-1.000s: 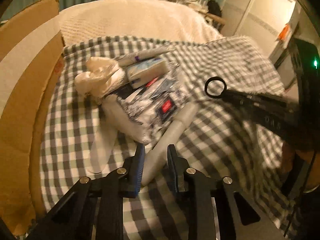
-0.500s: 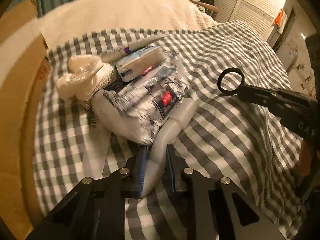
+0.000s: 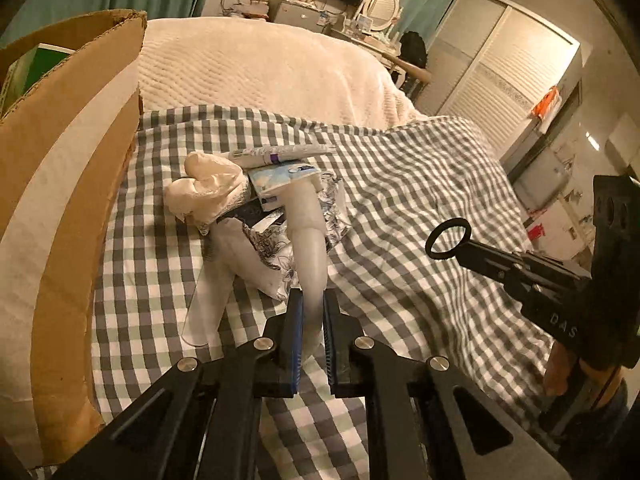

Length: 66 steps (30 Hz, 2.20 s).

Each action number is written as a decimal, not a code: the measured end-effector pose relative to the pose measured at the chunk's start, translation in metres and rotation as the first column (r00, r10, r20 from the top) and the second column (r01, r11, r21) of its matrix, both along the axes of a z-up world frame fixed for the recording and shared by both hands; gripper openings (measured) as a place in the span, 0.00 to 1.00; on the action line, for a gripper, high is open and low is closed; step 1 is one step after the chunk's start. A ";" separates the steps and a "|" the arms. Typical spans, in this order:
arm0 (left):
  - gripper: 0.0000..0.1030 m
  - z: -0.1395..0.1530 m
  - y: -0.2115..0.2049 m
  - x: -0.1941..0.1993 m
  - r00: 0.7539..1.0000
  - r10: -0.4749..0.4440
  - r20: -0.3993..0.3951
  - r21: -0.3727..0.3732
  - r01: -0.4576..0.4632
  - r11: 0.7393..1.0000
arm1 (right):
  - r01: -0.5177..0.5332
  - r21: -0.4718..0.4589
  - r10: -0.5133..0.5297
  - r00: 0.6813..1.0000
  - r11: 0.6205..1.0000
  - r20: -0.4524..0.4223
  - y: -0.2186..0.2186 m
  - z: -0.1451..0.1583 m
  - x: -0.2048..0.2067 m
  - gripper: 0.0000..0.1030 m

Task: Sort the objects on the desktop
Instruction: 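Grasp the black ring with the right tool while the left tool grasps the white tube, then carry the white tube and black ring into the cardboard box and open both tools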

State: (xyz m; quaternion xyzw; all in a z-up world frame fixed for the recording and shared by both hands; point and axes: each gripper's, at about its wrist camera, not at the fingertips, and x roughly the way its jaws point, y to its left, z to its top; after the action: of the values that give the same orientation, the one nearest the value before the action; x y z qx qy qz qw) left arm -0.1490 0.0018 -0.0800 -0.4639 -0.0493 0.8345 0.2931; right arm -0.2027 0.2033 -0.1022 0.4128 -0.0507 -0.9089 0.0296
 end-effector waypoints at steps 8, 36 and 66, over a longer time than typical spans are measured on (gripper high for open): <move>0.09 0.014 -0.011 0.001 1.000 0.015 -0.027 0.061 -0.013 0.998 | -0.004 0.001 0.004 1.000 1.000 -0.008 -0.008 0.007 0.008 0.04; 0.09 0.121 -0.082 0.028 0.942 0.173 -0.289 0.303 -0.082 0.949 | -0.139 0.012 0.140 0.982 0.990 -0.124 -0.061 0.077 0.014 0.04; 0.78 0.095 -0.203 0.005 0.755 0.571 -0.323 -0.062 -0.619 0.783 | -0.394 0.012 0.391 0.907 0.919 -0.157 -0.228 0.102 -0.089 0.53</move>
State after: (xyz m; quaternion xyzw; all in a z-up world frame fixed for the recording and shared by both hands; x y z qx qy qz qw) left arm -0.1442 -0.2017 0.0145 -0.3206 -0.0825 0.9433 -0.0238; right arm -0.2921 -0.0243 -0.0007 0.3420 0.0266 -0.9133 0.2196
